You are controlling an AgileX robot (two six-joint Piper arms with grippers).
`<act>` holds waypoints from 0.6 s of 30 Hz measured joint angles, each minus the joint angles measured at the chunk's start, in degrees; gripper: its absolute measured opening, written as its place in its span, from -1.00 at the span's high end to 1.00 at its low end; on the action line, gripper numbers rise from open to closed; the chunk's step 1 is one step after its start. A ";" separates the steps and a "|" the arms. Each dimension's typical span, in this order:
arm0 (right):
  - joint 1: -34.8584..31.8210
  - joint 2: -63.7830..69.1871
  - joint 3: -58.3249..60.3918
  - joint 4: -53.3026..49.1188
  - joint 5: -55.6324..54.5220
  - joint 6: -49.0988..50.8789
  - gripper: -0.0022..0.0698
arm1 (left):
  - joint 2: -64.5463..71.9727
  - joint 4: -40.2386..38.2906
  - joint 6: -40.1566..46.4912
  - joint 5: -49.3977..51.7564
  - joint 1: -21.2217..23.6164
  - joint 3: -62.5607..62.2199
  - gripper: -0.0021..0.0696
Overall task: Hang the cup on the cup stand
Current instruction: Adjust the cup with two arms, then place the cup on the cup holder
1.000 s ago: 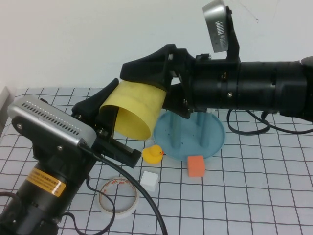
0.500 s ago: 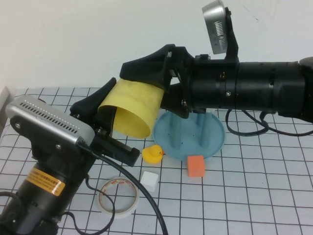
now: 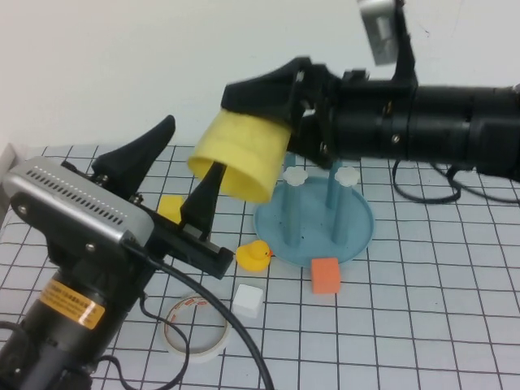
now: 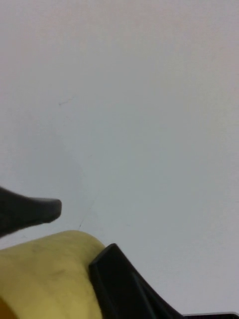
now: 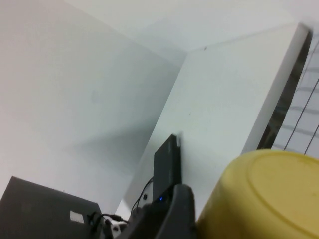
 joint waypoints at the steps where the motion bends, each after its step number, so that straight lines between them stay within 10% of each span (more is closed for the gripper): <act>1: -0.37 0.00 -0.56 0.00 0.00 -0.71 -0.74 | -0.52 0.11 -0.35 0.13 0.00 0.08 -0.27; 9: -3.38 0.00 -5.95 0.00 -1.98 -16.99 -0.71 | -7.65 1.03 -5.85 -0.21 0.00 5.52 -0.20; 18: -3.51 0.14 -7.41 0.00 -11.31 -52.81 -0.70 | -21.40 -7.11 -15.17 9.21 0.00 17.32 0.87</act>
